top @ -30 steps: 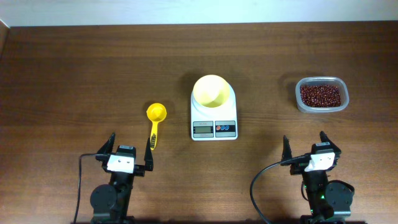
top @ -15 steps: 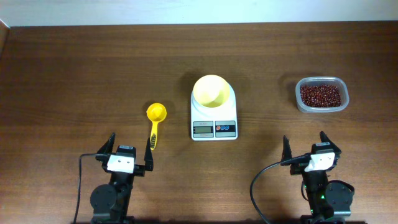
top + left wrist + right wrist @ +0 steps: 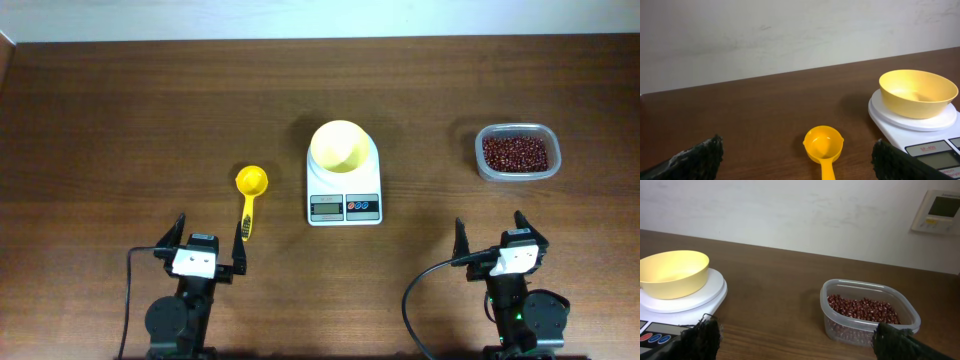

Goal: Scoop item into bowl and weigh 50g on scale

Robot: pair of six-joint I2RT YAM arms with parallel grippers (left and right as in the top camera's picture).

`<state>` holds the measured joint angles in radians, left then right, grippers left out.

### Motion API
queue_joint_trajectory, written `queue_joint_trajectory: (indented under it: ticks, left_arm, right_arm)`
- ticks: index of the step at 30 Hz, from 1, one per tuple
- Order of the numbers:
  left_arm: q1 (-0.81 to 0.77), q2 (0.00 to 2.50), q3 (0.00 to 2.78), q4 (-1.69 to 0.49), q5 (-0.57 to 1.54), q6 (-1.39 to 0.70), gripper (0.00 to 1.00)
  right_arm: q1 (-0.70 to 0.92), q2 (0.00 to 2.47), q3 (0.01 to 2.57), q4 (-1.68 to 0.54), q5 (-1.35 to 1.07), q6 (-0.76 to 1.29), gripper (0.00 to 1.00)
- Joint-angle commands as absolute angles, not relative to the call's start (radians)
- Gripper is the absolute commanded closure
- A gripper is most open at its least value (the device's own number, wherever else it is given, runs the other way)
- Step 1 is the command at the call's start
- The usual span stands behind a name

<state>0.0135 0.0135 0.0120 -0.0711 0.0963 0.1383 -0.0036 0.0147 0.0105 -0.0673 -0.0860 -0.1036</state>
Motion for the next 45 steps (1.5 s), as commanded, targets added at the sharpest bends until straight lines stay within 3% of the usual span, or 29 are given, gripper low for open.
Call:
queue_joint_trajectory:
  ticks: [1, 20, 30, 45]
  left_arm:
    - [0.018, 0.006, 0.009, -0.075, 0.089, 0.121, 0.01]
    - [0.018, 0.087, 0.117, -0.11, 0.081, 0.114, 0.01]
    - [0.018, 0.487, 0.412, -0.2, 0.083, 0.122, 0.01]
    - [0.018, 1.104, 0.965, -0.595, 0.081, 0.13, 0.01]
  right_arm:
    - [0.006, 0.004, 0.006, -0.074, -0.073, -0.093, 0.01]
    - [0.006, 0.004, 0.006, -0.074, -0.073, -0.093, 0.01]
    - [0.006, 0.004, 0.006, -0.074, -0.073, -0.093, 0.01]
    - [0.006, 0.004, 0.006, -0.074, -0.073, -0.093, 0.01]
